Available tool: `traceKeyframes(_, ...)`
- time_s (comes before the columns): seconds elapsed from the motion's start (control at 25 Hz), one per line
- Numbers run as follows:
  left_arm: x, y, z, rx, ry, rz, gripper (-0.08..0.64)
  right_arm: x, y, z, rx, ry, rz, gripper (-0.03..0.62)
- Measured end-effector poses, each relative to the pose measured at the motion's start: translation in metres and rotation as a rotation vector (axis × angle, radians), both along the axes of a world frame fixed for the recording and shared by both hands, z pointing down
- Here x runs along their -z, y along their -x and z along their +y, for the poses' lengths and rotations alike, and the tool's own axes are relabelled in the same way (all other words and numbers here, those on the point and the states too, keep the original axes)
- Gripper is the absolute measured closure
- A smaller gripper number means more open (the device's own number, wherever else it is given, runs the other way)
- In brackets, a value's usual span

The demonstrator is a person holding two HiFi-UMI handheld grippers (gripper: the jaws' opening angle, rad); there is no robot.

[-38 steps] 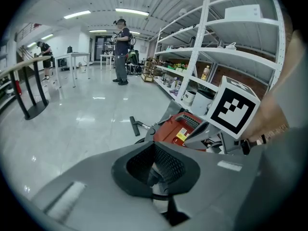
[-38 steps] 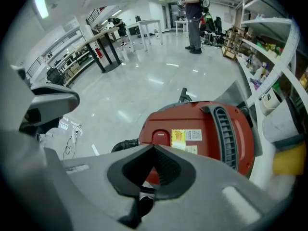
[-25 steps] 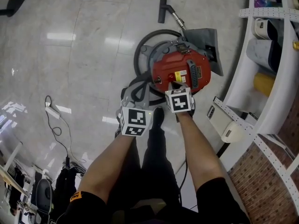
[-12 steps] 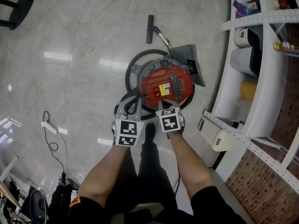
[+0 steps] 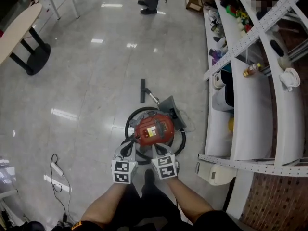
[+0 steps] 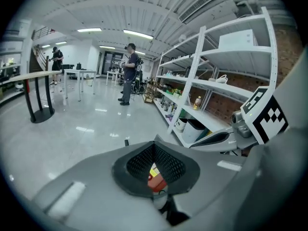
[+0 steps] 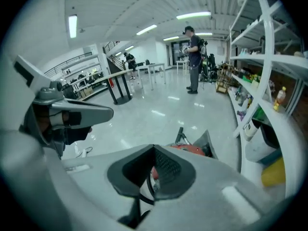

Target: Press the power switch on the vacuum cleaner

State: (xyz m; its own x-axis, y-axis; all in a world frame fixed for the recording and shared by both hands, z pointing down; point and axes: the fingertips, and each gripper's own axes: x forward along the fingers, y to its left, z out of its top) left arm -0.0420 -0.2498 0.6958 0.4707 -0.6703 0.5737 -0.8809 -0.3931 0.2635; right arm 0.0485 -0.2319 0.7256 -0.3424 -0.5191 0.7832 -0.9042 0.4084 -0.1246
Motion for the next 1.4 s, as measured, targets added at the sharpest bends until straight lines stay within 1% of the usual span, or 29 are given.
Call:
traceKeyframes(0.12,0.04,-0.004,0.015,0.018,-0.056,0.027,0.545,0.047,0.002,0.005,0.03,-0.108,-0.033,0.6)
traceKeyframes(0.2,0.061,-0.005,0.028,0.035,-0.085,0.032,0.545,0.073,0.005,0.015,0.058,-0.166,-0.053,0.6)
traceKeyframes(0.36,0.093,-0.013,0.069,0.057,-0.113,0.028,0.545,0.112,-0.002,0.052,0.081,-0.227,-0.091,0.6)
traceKeyframes(0.48,0.112,-0.017,0.091,0.068,-0.146,0.024,0.545,0.135,-0.005,0.072,0.09,-0.278,-0.118,0.6)
traceKeyframes(0.64,0.142,-0.016,0.107,0.075,-0.207,0.027,0.545,0.162,-0.009,0.087,0.087,-0.346,-0.163,0.6)
traceKeyframes(0.76,0.168,-0.011,0.112,0.103,-0.253,0.037,0.545,0.185,-0.011,0.094,0.073,-0.393,-0.199,0.6)
traceKeyframes(0.84,0.176,-0.008,0.116,0.109,-0.28,0.04,0.545,0.2,-0.012,0.095,0.067,-0.426,-0.213,0.6)
traceKeyframes(1.0,0.192,-0.007,0.13,0.093,-0.311,0.049,0.545,0.221,-0.006,0.106,0.069,-0.467,-0.235,0.6)
traceKeyframes(1.16,0.207,0.002,0.147,0.082,-0.348,0.051,0.545,0.244,0.008,0.121,0.068,-0.501,-0.251,0.6)
traceKeyframes(1.28,0.215,0.015,0.168,0.069,-0.371,0.049,0.545,0.251,0.02,0.139,0.061,-0.51,-0.241,0.6)
traceKeyframes(1.4,0.217,0.037,0.198,0.059,-0.373,0.044,0.545,0.251,0.043,0.166,0.062,-0.502,-0.239,0.6)
